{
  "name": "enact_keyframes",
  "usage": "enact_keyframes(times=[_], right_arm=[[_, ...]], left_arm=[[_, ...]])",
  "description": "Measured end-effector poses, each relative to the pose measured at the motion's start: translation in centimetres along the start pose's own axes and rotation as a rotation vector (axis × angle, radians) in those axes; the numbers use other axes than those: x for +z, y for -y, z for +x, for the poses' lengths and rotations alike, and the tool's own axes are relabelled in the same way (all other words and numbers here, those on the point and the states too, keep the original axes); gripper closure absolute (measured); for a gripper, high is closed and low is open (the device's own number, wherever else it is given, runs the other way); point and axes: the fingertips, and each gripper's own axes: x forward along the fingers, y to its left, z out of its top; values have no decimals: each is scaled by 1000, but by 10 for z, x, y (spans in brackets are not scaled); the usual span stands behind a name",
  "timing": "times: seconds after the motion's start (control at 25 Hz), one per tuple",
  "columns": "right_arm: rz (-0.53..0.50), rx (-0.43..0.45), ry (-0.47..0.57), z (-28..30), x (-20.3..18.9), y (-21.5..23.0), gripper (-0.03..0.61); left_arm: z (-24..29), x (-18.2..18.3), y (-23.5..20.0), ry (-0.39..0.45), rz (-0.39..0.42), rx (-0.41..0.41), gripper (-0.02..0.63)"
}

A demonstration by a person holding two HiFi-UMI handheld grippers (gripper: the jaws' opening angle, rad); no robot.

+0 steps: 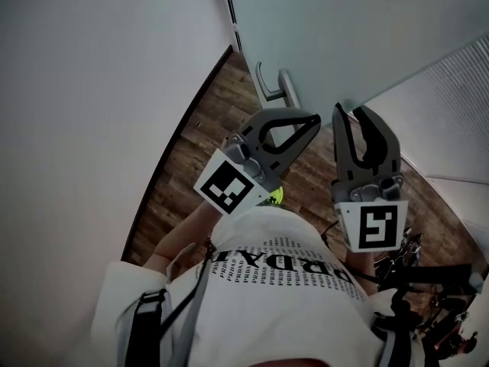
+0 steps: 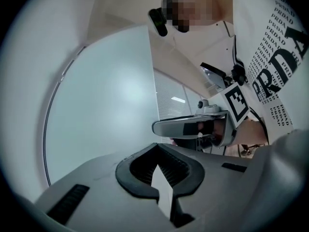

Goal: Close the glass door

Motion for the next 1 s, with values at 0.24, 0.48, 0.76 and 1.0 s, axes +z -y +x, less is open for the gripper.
enact_keyframes(times=[0.24,0.48,0.76,1.0], right_arm=[[-3,-99,-22,-3,2,4,518],[3,-151,-21,-7,9,10,520],[6,-88,14,-10,1,5,523],[-9,8,40,-4,1,-5,525]], left_arm=[[-7,10,0,21,18,-86,615],[-9,23,1,23,36,-117,615],[2,18,5,25,58,-59,615],[3,14,-1,39,56,38,615]])
